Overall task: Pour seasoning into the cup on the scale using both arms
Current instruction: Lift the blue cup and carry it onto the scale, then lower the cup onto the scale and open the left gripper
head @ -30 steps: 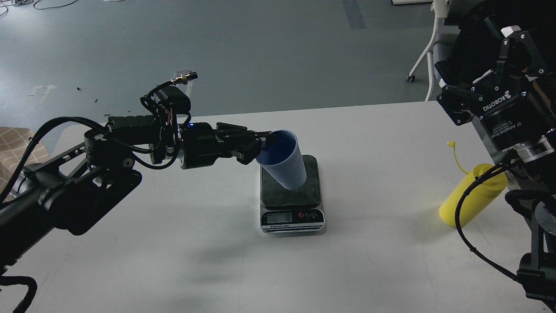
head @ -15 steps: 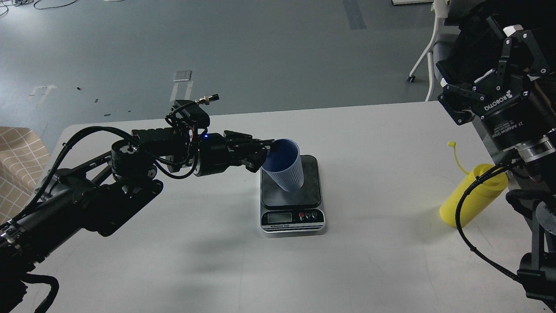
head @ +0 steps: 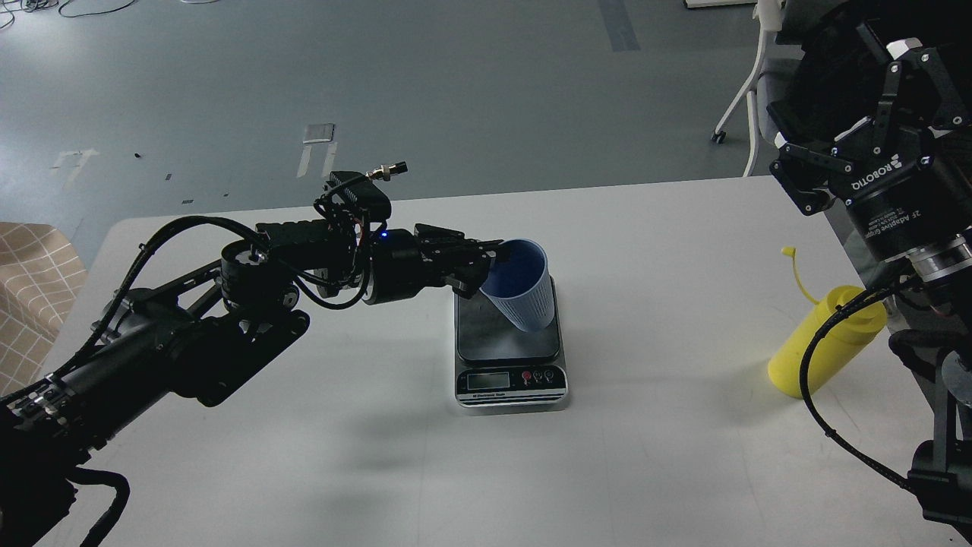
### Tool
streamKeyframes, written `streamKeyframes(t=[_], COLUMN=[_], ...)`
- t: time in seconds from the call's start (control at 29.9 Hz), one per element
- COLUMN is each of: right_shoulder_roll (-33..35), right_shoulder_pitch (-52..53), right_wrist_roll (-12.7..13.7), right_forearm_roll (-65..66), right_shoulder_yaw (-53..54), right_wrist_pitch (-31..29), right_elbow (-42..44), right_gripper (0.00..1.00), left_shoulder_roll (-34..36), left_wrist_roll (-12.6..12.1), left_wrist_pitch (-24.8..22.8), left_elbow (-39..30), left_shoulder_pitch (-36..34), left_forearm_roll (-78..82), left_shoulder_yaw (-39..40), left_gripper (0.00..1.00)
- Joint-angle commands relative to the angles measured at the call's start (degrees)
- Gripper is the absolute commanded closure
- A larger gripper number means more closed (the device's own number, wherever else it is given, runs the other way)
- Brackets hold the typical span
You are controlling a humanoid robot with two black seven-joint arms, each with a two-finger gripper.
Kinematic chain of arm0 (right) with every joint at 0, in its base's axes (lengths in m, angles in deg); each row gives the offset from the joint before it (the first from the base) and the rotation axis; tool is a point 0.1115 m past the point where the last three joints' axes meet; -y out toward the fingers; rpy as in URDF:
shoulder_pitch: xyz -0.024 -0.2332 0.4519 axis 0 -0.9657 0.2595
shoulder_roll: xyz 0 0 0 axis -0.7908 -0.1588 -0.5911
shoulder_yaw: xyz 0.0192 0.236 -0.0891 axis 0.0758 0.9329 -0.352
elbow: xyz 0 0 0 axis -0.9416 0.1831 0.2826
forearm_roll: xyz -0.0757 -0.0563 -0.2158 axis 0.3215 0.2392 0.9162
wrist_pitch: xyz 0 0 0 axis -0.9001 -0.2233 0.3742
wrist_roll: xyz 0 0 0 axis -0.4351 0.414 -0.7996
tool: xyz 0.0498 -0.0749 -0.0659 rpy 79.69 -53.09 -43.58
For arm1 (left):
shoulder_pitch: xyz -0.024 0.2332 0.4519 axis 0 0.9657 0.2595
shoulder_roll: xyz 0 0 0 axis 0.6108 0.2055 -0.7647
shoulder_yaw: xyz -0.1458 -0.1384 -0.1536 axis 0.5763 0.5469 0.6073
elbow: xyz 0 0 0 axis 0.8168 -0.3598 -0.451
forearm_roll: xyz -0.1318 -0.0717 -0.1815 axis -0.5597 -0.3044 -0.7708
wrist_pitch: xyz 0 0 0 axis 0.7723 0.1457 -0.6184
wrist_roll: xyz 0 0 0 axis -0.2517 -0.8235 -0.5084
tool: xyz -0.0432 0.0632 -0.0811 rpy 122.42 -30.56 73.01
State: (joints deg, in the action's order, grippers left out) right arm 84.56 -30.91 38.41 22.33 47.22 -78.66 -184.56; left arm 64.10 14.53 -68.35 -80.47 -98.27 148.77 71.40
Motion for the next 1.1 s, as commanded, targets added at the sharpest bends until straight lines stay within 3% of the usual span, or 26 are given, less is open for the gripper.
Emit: streamKeyframes(t=[0.0,0.27,0.5,0.77,0.94,1.07], right_shoulder_roll=[0.0,0.0,0.0,0.0,0.0,-0.1], right_shoulder_pitch=[-0.1,-0.4,-0.4,-0.6,-0.6,-0.6], right_wrist_roll=[0.0,0.0,0.1,0.1,0.1,0.1], right_forearm_roll=[0.0,0.0,0.0,0.0,0.0,0.0], right_shoulder_yaw=[0.1,0.3,0.4,0.4,0.3,0.0], right_wrist_pitch=[0.0,0.0,0.0,0.0,0.0,0.0], right_elbow=[0.1,0.2,0.2,0.4,0.9,0.9], right_gripper=[0.0,0.0,0.0,0.0,0.0,0.0], left_shoulder_roll=[-1.6,-5.6,-6.7,-1.5,3.6,4.2], left_wrist_roll=[0.0,0.0,0.0,0.0,0.0,0.0], left_wrist_pitch=[0.0,0.6,3.9,4.0,2.4,1.7], left_elbow=[1.7,6.4,13.9,12.4,6.5,6.1], left_shoulder_pitch=[-0.3,-1.3,-5.1,-8.4,-11.4,-11.4], left_forearm_roll=[0.1,0.2,0.5,0.4,-0.2,-0.1], left_shoulder_yaw=[0.0,-3.5,-8.1,-11.6,-11.7,-12.0], left_gripper=[1.0,1.0,1.0,1.0,1.0,1.0])
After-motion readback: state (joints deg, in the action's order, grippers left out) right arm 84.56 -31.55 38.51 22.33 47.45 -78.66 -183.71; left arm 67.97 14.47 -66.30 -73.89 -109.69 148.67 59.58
